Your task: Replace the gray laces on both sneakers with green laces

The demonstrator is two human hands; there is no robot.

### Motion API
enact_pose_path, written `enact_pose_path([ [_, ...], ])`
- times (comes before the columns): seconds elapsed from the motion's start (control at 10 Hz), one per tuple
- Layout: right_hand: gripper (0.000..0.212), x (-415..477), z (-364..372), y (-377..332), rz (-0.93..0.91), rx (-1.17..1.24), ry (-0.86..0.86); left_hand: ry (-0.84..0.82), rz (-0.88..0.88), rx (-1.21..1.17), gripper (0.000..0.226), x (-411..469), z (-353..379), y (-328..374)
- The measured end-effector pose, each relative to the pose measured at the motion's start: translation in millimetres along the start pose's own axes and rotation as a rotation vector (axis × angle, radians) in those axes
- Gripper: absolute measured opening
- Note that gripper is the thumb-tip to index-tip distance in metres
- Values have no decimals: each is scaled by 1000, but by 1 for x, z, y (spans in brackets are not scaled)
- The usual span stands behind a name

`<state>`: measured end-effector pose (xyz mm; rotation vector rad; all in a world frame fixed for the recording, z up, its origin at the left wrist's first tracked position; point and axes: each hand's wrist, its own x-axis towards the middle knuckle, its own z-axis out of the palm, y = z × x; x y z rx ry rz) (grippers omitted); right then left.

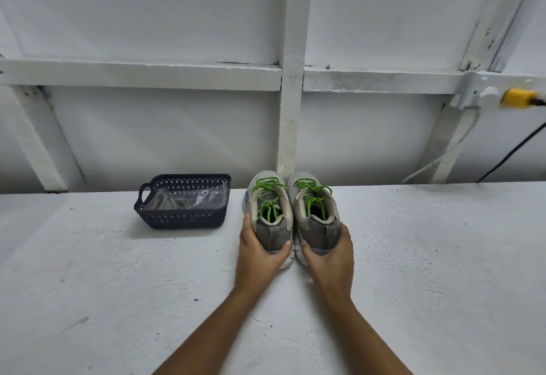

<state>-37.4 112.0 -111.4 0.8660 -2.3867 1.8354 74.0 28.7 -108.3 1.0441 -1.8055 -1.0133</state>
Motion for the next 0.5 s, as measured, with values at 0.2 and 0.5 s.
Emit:
enact_pose_path([
  [0.2,80,-1,3,2,-17,-26,4,1,12,17,104,1,0,-2],
  [0.5,86,2,-3,5,-40,-19,-120,-118,-18,-19,119,3,-9,-1],
])
